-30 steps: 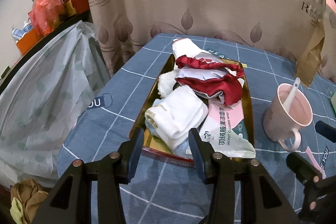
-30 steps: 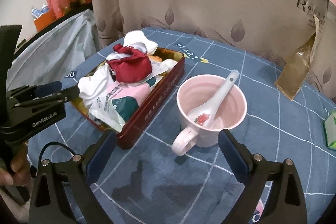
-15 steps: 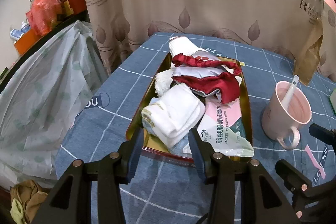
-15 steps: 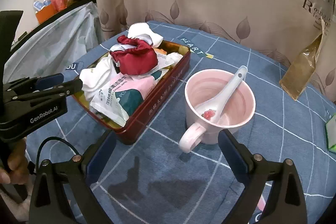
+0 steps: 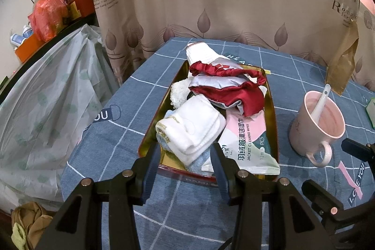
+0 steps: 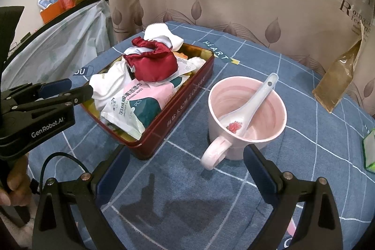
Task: Organize soft objects
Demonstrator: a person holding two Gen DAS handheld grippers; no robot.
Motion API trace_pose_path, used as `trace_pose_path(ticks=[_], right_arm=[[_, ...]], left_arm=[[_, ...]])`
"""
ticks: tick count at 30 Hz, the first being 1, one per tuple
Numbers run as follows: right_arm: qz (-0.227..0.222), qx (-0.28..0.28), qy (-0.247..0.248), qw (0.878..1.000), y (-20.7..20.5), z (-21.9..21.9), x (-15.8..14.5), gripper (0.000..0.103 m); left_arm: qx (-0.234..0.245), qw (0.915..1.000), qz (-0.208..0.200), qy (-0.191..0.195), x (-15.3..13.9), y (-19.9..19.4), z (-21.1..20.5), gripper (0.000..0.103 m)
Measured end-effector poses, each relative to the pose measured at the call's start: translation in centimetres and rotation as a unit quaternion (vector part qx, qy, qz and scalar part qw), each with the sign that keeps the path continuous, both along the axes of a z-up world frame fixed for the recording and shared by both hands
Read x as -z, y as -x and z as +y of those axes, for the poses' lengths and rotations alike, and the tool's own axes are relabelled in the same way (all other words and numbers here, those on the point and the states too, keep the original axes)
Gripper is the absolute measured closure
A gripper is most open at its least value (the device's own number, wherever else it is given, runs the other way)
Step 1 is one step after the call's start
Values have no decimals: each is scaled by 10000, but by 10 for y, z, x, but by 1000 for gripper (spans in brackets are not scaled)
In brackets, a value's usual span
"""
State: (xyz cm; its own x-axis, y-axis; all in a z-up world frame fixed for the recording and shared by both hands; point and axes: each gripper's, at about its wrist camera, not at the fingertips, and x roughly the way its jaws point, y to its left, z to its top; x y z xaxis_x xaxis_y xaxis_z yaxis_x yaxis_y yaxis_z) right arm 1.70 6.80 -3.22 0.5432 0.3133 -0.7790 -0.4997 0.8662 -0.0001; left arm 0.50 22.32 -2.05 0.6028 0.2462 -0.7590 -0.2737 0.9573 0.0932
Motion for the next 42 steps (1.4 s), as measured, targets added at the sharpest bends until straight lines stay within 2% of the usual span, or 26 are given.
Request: trace_pose_path(ticks=[42], right_arm=[[77, -22, 28, 10000, 1, 0, 4, 7]], left_arm=[[-19, 10000, -48, 19, -3, 0, 0, 58]])
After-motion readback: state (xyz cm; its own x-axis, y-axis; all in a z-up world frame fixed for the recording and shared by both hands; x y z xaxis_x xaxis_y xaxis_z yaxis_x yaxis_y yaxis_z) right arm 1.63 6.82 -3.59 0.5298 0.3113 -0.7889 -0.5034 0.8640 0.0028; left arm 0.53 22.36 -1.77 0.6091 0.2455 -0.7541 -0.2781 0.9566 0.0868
